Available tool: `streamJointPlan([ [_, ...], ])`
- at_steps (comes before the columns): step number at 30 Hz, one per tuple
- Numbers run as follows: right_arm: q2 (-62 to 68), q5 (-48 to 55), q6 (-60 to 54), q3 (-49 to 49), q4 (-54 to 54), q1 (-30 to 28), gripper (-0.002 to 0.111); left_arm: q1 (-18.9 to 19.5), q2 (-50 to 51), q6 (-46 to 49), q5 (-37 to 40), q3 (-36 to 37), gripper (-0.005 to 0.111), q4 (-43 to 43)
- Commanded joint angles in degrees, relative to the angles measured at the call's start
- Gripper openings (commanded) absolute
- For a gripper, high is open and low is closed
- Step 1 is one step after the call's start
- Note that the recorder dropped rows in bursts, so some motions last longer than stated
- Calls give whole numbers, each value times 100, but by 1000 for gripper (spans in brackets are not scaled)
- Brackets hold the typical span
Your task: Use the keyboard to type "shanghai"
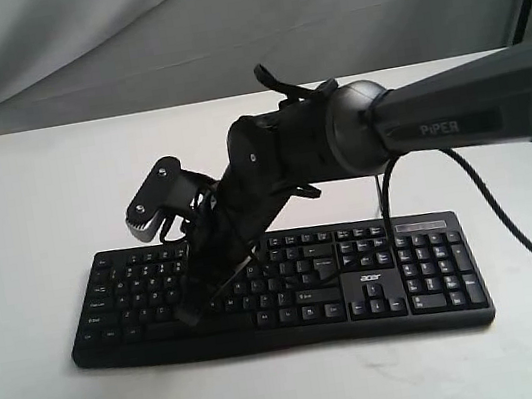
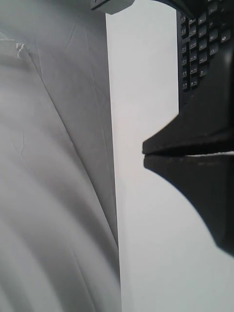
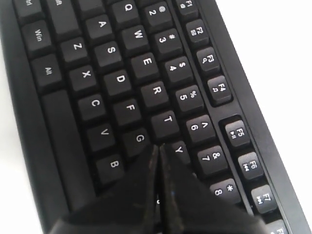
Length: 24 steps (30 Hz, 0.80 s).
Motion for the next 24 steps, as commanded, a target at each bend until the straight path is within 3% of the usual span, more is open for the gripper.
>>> streamJointPlan([
  [1, 21, -102, -157, 39, 139, -32, 0, -37, -14, -15, -31, 10, 0, -11],
  [24, 201, -58, -207, 27, 257, -32, 0, -37, -14, -15, -31, 10, 0, -11],
])
